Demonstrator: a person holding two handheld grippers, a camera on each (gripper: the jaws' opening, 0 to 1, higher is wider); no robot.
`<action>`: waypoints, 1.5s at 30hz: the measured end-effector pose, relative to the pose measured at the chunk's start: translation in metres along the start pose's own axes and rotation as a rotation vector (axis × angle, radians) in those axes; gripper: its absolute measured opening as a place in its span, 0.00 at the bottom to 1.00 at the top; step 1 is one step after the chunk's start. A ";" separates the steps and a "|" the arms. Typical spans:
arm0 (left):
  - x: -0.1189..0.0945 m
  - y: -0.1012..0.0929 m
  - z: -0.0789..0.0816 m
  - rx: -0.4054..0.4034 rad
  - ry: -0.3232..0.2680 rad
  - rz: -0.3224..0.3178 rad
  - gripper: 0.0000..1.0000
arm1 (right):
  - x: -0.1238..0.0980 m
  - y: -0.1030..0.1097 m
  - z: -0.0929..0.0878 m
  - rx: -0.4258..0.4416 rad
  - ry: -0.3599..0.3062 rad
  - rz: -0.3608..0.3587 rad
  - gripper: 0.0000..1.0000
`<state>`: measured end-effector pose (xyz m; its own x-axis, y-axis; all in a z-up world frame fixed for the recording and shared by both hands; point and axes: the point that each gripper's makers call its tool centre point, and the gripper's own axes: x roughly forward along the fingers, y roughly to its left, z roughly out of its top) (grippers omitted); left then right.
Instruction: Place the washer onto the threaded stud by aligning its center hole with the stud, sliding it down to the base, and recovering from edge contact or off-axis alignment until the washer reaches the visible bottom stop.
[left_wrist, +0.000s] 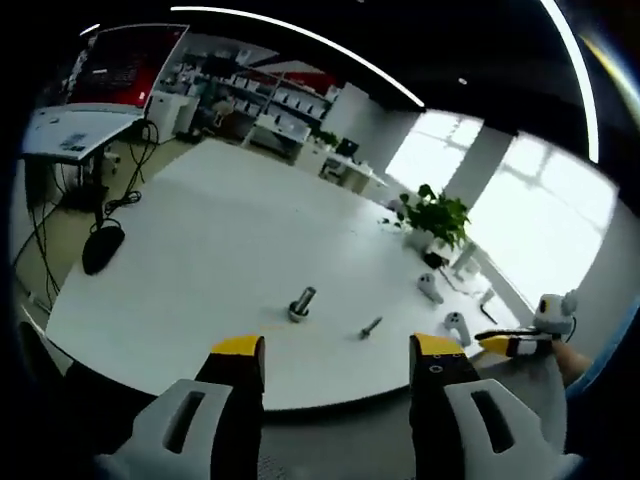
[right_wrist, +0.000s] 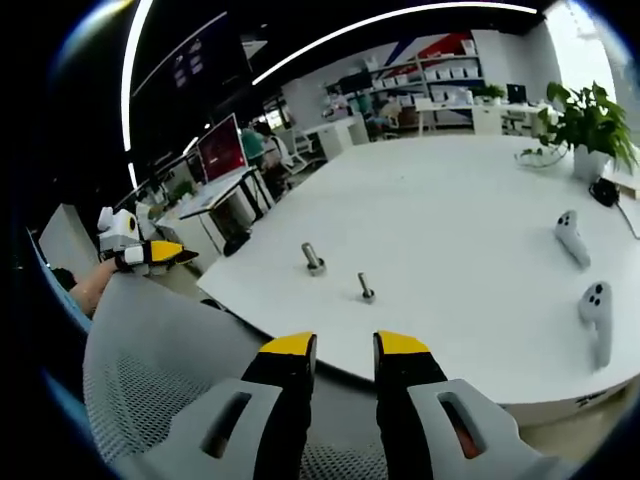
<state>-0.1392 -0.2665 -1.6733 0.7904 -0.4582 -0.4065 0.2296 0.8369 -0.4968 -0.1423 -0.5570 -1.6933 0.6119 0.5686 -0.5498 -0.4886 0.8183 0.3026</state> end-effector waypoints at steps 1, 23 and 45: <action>0.000 0.000 0.000 0.002 -0.001 0.003 0.56 | 0.000 0.000 0.000 0.005 -0.004 -0.003 0.26; 0.000 0.008 0.001 -0.002 -0.016 0.048 0.67 | -0.002 -0.007 0.001 0.023 -0.016 -0.048 0.31; 0.000 0.000 -0.002 0.201 0.038 0.095 0.60 | -0.001 -0.004 0.000 0.019 -0.003 -0.025 0.31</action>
<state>-0.1407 -0.2669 -1.6753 0.7926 -0.3821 -0.4752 0.2664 0.9180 -0.2939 -0.1409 -0.5610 -1.6941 0.6257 0.5479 -0.5552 -0.4610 0.8339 0.3034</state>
